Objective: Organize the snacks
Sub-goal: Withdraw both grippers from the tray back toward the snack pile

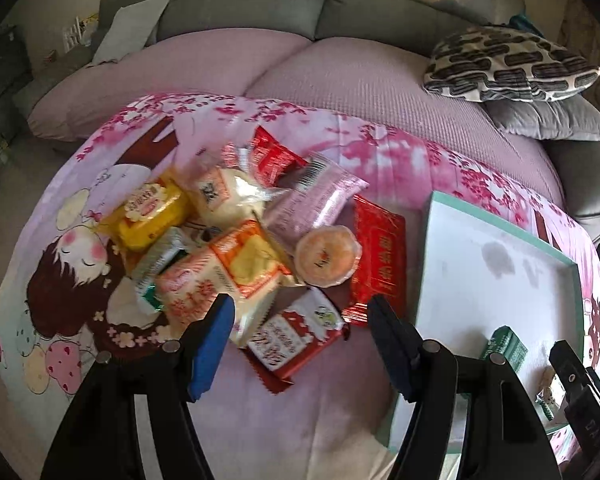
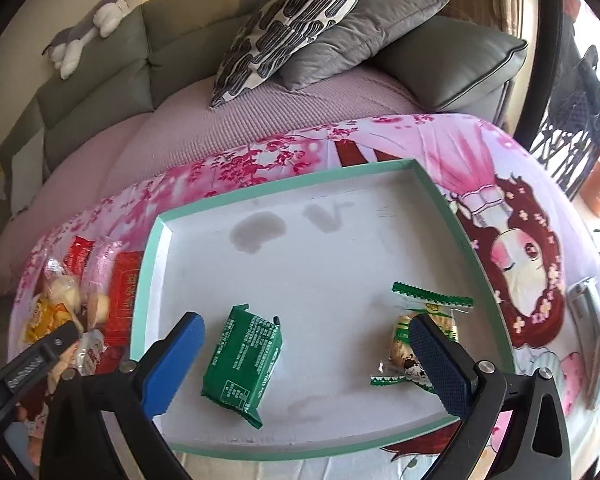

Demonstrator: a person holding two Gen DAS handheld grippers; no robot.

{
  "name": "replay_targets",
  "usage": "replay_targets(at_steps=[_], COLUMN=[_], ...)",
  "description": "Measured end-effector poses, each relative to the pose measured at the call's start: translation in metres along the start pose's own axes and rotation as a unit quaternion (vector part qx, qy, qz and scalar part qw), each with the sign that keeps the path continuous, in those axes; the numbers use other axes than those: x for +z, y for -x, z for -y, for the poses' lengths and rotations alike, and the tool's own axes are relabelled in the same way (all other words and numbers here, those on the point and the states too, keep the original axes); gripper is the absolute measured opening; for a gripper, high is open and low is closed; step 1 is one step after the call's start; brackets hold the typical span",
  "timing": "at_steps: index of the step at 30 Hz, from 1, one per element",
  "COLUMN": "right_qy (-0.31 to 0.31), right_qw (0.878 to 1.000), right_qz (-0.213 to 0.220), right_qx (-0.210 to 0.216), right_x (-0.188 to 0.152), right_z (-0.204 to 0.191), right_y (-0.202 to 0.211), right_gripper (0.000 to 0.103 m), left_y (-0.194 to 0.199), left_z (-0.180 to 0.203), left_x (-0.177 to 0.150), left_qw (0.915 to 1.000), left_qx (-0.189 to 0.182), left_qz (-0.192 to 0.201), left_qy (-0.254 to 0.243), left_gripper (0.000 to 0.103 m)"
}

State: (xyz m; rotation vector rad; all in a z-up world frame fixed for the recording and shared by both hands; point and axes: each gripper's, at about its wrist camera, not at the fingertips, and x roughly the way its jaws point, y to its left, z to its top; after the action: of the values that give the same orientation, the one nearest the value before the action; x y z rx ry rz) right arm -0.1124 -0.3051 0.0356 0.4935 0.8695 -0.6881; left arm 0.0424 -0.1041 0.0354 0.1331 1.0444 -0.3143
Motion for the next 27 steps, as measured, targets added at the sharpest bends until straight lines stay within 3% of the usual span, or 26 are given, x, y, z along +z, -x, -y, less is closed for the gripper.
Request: replay_targets(at_steps=[11,18,25,27], right_qy=[0.012,0.004,0.033,0.046], right_qw=[0.999,0.999,0.996,0.995], right_qz=[0.04,0.023,0.001,0.005], right_qx=[-0.013,0.03,0.083,0.092], right_x=[-0.004,-0.007,-0.018,-0.022], right_z=[-0.023,-0.031,-0.058,-0.066], right_y=[0.013,0.004,-0.01,-0.01], right_gripper=[0.103,0.103,0.103,0.103], left_y=[0.016,0.02,0.01,0.005], left_z=[-0.046,-0.075,-0.11,-0.119], left_x=[0.002,0.008,0.012,0.013], left_qw=[0.9996,0.9989,0.9977,0.9966], left_qx=[0.017,0.025,-0.001,-0.008], left_qz=[0.012,0.019,0.009,0.006], left_qy=[0.02,0.036,0.067,0.082], left_gripper=[0.07,0.07,0.071,0.101])
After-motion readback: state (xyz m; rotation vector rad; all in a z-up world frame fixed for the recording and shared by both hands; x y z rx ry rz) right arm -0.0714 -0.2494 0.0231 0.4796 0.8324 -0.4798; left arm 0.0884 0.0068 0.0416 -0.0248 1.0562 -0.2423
